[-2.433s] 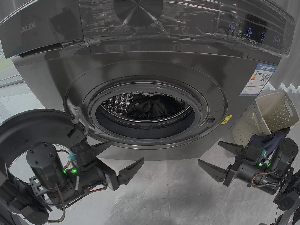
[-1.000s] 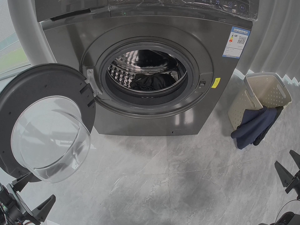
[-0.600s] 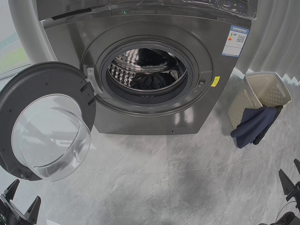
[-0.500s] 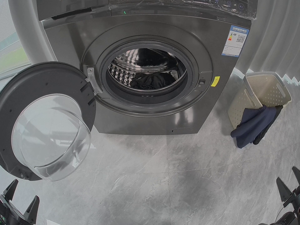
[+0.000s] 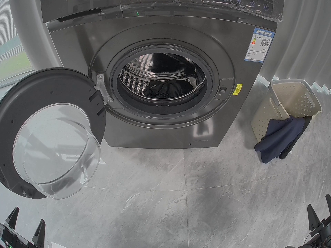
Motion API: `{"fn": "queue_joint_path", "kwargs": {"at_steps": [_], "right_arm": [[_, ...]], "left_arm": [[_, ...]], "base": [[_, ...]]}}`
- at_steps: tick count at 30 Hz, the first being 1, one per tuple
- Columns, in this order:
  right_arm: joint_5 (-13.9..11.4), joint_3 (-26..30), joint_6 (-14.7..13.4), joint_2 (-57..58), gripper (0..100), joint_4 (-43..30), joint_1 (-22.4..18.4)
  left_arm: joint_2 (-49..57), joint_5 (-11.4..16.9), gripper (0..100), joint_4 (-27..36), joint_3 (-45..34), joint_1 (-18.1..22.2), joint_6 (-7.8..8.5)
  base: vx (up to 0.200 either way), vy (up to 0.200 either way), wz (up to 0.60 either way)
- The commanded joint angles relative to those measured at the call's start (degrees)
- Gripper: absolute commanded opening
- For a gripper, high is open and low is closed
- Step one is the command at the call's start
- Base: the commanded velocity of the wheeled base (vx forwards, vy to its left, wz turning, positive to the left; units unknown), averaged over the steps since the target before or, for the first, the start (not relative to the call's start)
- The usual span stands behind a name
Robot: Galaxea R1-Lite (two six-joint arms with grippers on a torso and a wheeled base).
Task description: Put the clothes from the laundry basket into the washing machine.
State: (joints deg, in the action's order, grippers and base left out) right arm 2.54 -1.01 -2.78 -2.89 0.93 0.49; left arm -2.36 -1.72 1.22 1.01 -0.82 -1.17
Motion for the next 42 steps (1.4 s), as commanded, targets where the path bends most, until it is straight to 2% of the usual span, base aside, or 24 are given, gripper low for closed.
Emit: {"fn": "queue_joint_path", "kwargs": {"at_steps": [1, 2, 4, 10, 16, 19, 36, 42], "right_arm": [[-1.22, 1.01, 2.25, 2.63, 100, -1.01, -0.75], [-2.36, 1.01, 3.13, 2.63, 100, -0.93, -0.66], [-3.85, 1.01, 2.87, 2.71, 100, -0.93, -0.66], [-3.68, 1.01, 2.87, 2.71, 100, -0.93, -0.75], [-3.68, 1.01, 2.87, 2.71, 100, -0.93, -0.75], [-3.68, 1.01, 2.87, 2.71, 100, -0.93, -0.75], [-3.68, 1.01, 2.87, 2.63, 100, -0.93, -0.75], [-3.68, 1.01, 2.87, 2.71, 100, -0.93, -0.75]], "left_arm": [[2.01, 0.66, 100, -1.31, -1.01, 0.73, 0.38], [2.01, 0.49, 100, -1.31, -1.01, 0.73, 0.2], [2.01, 0.31, 100, -1.31, -1.01, 0.73, 0.47], [2.01, 0.4, 100, -1.39, -1.01, 0.73, 0.12], [2.01, 0.75, 100, -1.31, -1.01, 0.64, 1.17], [1.93, 0.75, 100, -1.31, -1.01, 0.64, 0.47], [2.01, 0.58, 100, -1.31, -1.01, 0.64, 0.82], [2.01, 0.58, 100, -1.31, -1.01, 0.64, 0.82]], "base": [[0.0, 0.0, 0.0], [0.0, 0.0, 0.0], [0.0, -0.1, 0.0], [0.0, -0.2, 0.0], [0.0, -0.2, 0.0], [0.0, -0.2, 0.0], [0.0, -0.2, 0.0], [0.0, 0.0, 0.0]]}}
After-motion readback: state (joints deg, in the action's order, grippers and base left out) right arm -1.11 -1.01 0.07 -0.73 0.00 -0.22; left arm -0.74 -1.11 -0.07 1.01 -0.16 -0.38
